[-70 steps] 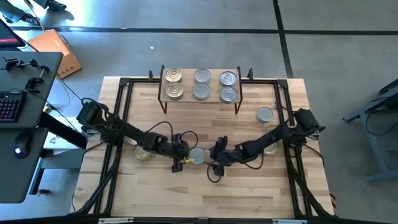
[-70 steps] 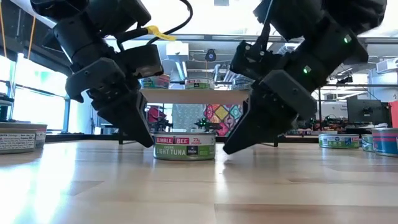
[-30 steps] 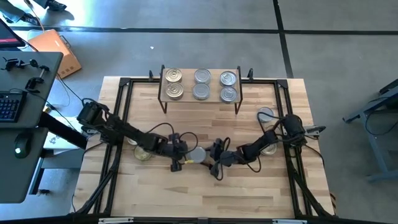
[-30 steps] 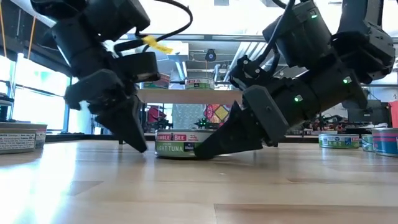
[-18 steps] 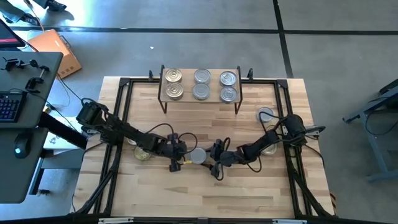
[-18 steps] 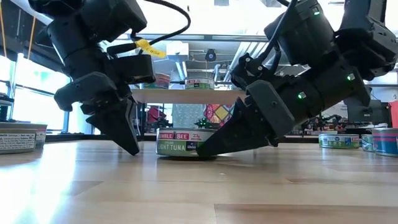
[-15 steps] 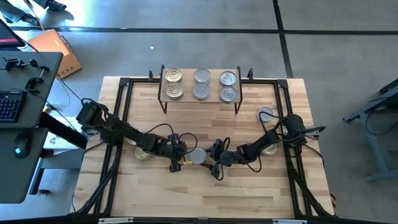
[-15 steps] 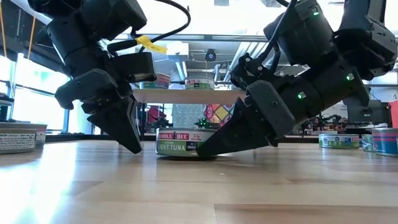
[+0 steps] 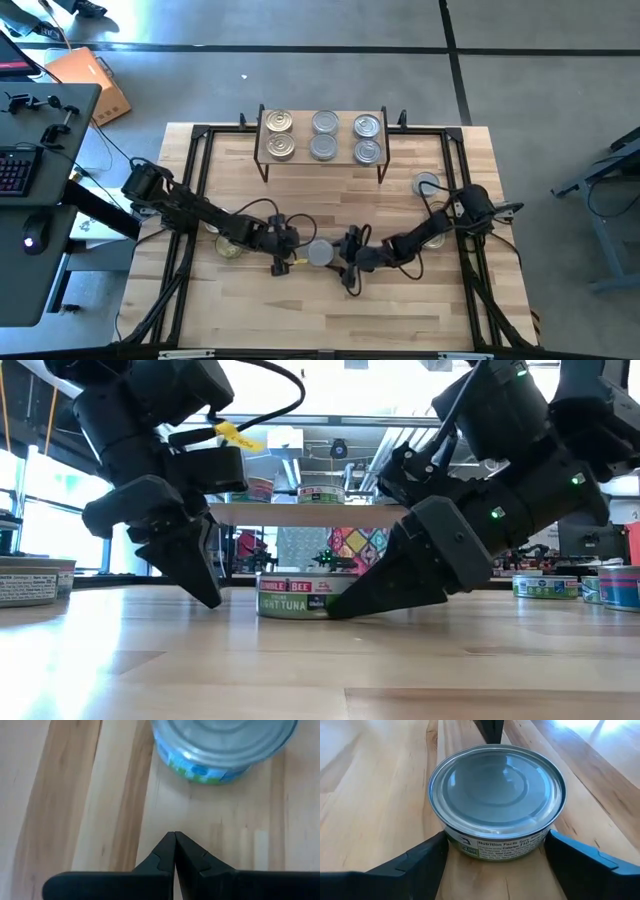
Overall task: Stack canned seafood by type on shelf
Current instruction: Stack the left green and white tuna can on top of the green and white tuna can on the shelf
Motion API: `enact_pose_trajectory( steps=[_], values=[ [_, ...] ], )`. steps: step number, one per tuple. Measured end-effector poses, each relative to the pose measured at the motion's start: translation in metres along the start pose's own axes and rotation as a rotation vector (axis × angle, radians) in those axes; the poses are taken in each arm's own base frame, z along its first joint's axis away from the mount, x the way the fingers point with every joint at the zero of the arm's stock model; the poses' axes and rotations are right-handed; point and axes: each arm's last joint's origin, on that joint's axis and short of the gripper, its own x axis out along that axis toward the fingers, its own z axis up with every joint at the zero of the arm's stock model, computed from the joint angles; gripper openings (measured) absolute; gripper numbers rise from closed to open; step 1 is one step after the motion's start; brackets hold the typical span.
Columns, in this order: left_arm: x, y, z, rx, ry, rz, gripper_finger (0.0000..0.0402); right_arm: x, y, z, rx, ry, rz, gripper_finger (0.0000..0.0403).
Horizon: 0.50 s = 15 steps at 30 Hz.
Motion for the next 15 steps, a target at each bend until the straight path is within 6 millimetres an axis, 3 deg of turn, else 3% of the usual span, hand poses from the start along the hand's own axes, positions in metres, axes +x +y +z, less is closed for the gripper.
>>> enact_pose_trajectory(
  steps=[8,15],
  values=[
    [-0.024,0.001,-0.005,-0.012,-0.006,0.14,0.0,-0.011,0.012,0.005,-0.035,-0.036,-0.017,0.0313],
    [-0.04,-0.003,0.0,-0.009,-0.077,0.125,0.0,-0.015,0.012,0.006,-0.038,0.009,0.001,0.0316]
  ],
)
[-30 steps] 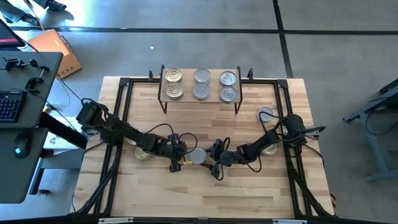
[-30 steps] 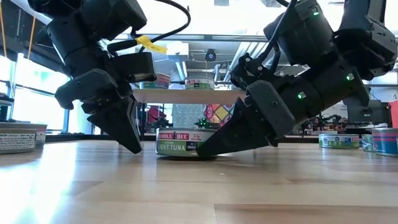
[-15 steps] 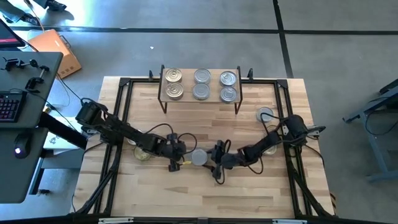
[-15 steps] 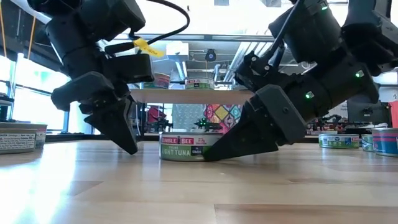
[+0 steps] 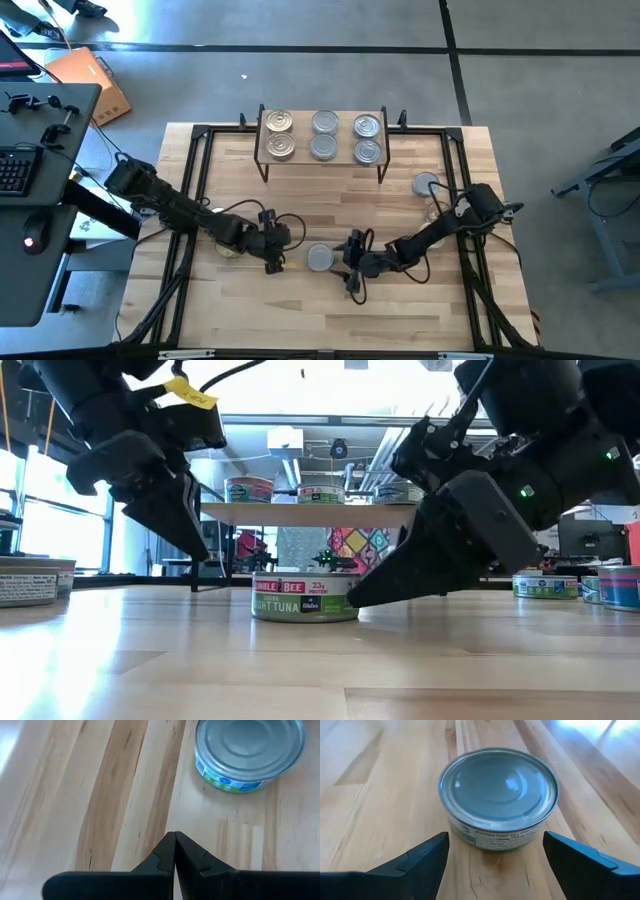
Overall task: Stack canned seafood by type on shelf
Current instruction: Stack the left green and white tuna can on top of the green and white tuna can on the shelf
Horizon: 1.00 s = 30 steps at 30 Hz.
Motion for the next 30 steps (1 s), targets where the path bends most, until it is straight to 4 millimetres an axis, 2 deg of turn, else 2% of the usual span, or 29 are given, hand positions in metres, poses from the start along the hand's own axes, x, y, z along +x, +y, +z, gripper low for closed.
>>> enact_pose_trajectory(
  steps=[4,11,16,23,30],
  values=[
    [0.003,-0.001,-0.001,-0.003,-0.004,-0.005,0.0,0.001,-0.002,0.0,0.002,0.014,0.016,0.0335],
    [0.016,-0.008,-0.007,-0.034,-0.04,-0.133,0.0,0.004,-0.005,0.003,-0.033,-0.027,0.012,0.0378],
    [0.028,-0.015,-0.011,-0.052,-0.073,-0.234,0.0,0.012,-0.003,-0.001,-0.049,-0.095,0.019,0.0381],
    [0.047,-0.021,-0.01,-0.03,-0.124,-0.272,0.0,0.03,-0.003,0.0,-0.094,-0.127,0.01,0.0381],
    [0.048,-0.018,-0.009,-0.013,-0.135,-0.28,0.0,0.041,-0.003,0.0,-0.085,-0.173,0.002,0.0381]
  ],
)
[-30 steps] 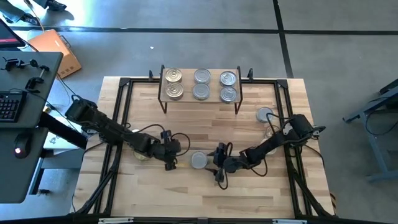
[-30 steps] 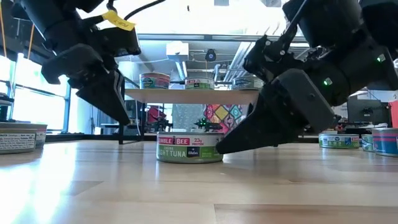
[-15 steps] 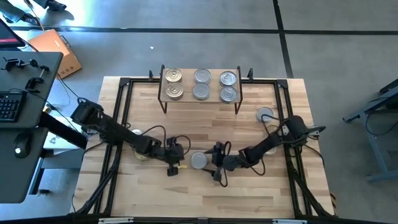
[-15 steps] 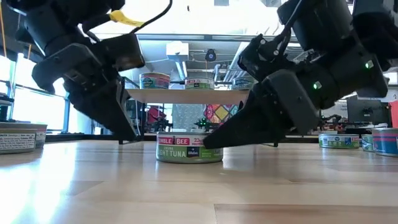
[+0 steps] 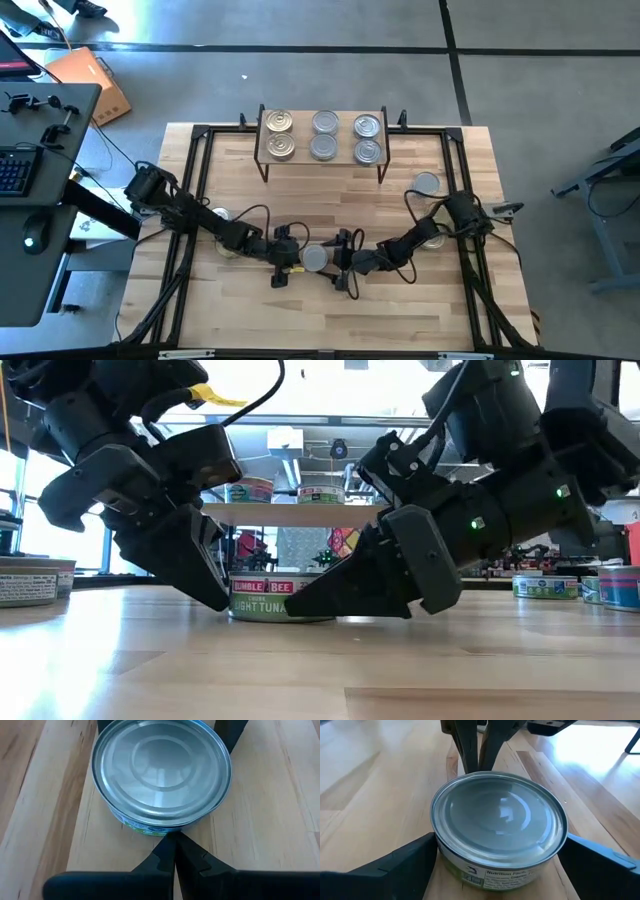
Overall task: Stack canned seafood by type on shelf
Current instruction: Stack the left green and white tuna can on top of the green and white tuna can on the shelf
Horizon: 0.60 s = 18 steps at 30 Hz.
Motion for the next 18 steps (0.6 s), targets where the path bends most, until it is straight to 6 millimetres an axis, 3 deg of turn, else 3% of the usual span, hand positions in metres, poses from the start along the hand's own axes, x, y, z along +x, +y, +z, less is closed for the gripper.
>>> enact_pose_trajectory(
  steps=[9,18],
  values=[
    [-0.001,-0.001,-0.001,0.006,0.005,0.015,0.0,0.001,-0.001,-0.005,0.029,-0.029,0.002,0.0331],
    [-0.012,-0.001,-0.004,-0.015,0.071,0.129,0.0,-0.012,0.005,-0.007,0.059,-0.025,-0.008,0.0316]
  ],
)
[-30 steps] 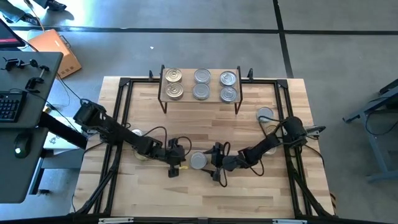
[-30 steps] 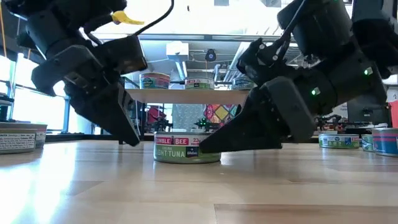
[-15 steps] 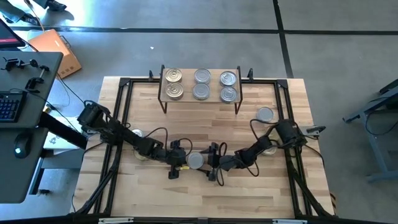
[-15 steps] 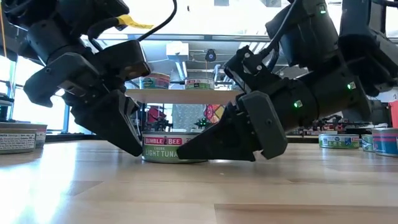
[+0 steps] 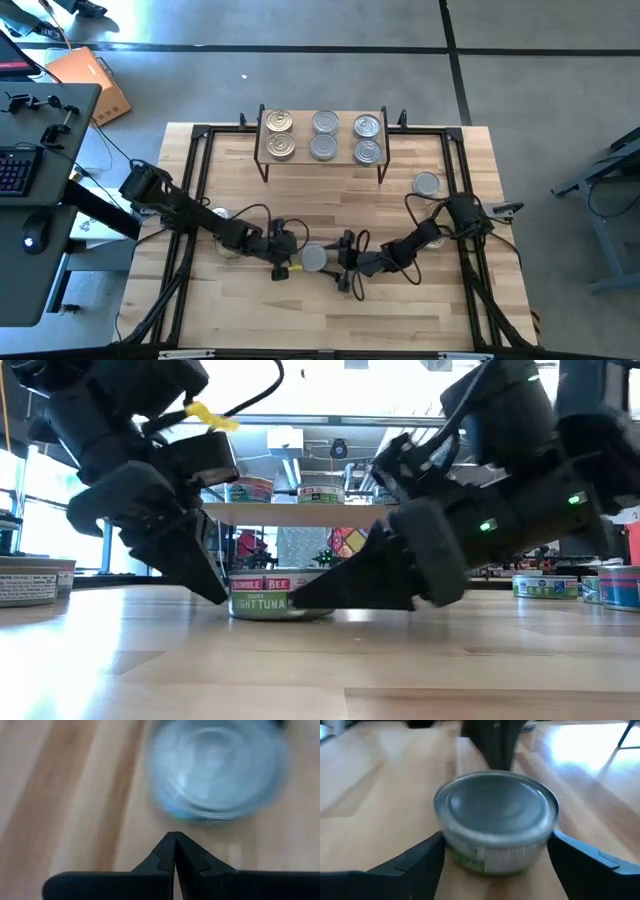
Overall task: Stack canned seafood by type on shelf
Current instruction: Stack the left green and white tuna can on top of the green and white tuna can on the shelf
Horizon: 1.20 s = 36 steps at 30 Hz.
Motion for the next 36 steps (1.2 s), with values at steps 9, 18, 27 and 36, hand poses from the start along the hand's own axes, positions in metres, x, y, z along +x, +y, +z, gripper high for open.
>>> enact_pose_trajectory(
  steps=[9,18,27,36],
  values=[
    [-0.016,0.004,-0.003,0.003,0.046,0.065,0.0,-0.012,0.004,0.007,0.004,-0.009,0.004,0.0307],
    [-0.013,-0.005,0.001,0.022,-0.007,-0.034,0.0,-0.01,0.002,0.004,-0.012,0.019,0.002,0.031],
    [0.0,-0.005,0.001,0.023,-0.036,-0.058,0.0,0.009,-0.004,0.016,0.003,0.095,0.034,0.0353],
    [0.007,-0.003,0.0,0.026,-0.041,-0.071,0.0,0.025,-0.013,0.028,-0.096,0.146,0.061,0.0373]
  ],
)
